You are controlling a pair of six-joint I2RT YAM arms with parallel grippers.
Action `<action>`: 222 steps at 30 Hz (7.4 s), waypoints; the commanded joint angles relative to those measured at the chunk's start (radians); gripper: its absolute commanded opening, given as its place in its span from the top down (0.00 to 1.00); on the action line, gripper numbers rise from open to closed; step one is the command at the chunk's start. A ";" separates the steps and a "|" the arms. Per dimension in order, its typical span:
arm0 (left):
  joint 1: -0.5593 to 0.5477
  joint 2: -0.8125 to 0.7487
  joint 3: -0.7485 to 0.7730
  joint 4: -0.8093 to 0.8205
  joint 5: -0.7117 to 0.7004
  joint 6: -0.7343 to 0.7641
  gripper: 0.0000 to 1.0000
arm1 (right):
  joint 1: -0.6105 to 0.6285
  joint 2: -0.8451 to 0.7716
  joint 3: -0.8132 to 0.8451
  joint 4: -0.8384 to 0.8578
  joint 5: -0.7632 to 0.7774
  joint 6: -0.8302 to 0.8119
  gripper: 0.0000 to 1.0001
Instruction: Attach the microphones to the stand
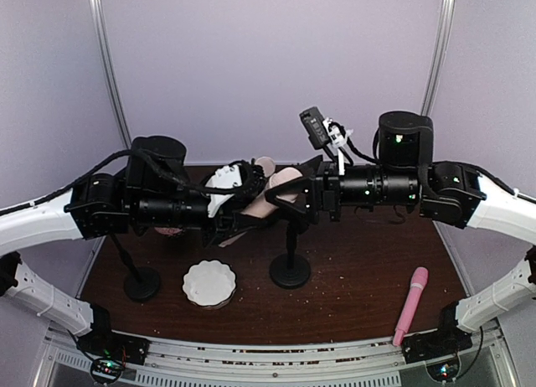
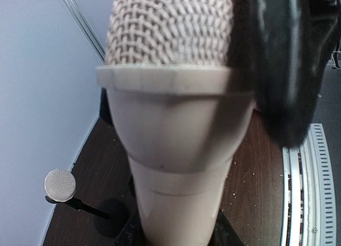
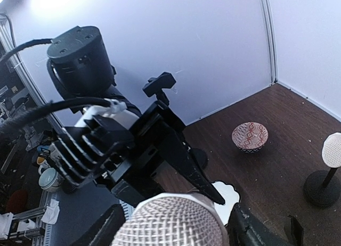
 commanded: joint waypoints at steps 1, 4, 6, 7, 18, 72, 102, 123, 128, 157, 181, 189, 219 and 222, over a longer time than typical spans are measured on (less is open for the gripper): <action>0.010 0.005 0.040 0.068 0.017 -0.021 0.91 | 0.007 0.013 0.025 -0.012 0.045 0.015 0.35; 0.012 0.005 0.035 0.074 0.013 -0.029 0.91 | 0.006 0.009 0.022 -0.014 0.056 0.013 0.48; 0.012 0.007 0.031 0.079 0.000 -0.038 0.87 | 0.006 0.001 0.019 -0.011 0.055 0.005 0.60; 0.012 0.008 0.028 0.081 -0.014 -0.047 0.79 | 0.005 -0.002 0.019 -0.012 0.054 -0.003 0.66; 0.031 -0.029 -0.078 0.061 0.081 -0.069 0.26 | -0.061 -0.063 0.061 -0.090 -0.117 -0.165 0.84; 0.249 -0.085 -0.384 0.513 0.473 -0.304 1.00 | -0.263 -0.230 -0.499 0.226 -0.028 -0.361 0.18; 0.266 -0.097 -0.394 0.461 0.498 -0.291 1.00 | -0.264 0.055 -0.400 0.264 -0.115 -0.491 0.28; 0.266 -0.104 -0.404 0.467 0.500 -0.292 1.00 | -0.264 0.069 -0.402 0.240 -0.045 -0.474 0.40; 0.266 -0.098 -0.404 0.474 0.504 -0.296 1.00 | -0.264 0.075 -0.407 0.246 -0.048 -0.472 0.37; 0.266 -0.038 -0.577 0.733 0.299 -0.190 1.00 | -0.264 0.027 -0.495 0.345 -0.213 -0.402 0.76; 0.254 0.219 -0.568 0.958 0.238 -0.129 1.00 | -0.263 0.086 -0.487 0.434 -0.261 -0.326 0.78; 0.214 0.232 -0.545 0.893 0.166 -0.055 1.00 | -0.264 0.101 -0.466 0.426 -0.275 -0.318 0.77; 0.130 0.328 -0.473 0.743 0.100 -0.002 1.00 | -0.235 0.078 -0.434 0.348 -0.202 -0.341 0.72; 0.130 0.304 -0.527 0.762 0.085 -0.027 1.00 | -0.237 0.072 -0.439 0.346 -0.202 -0.346 0.72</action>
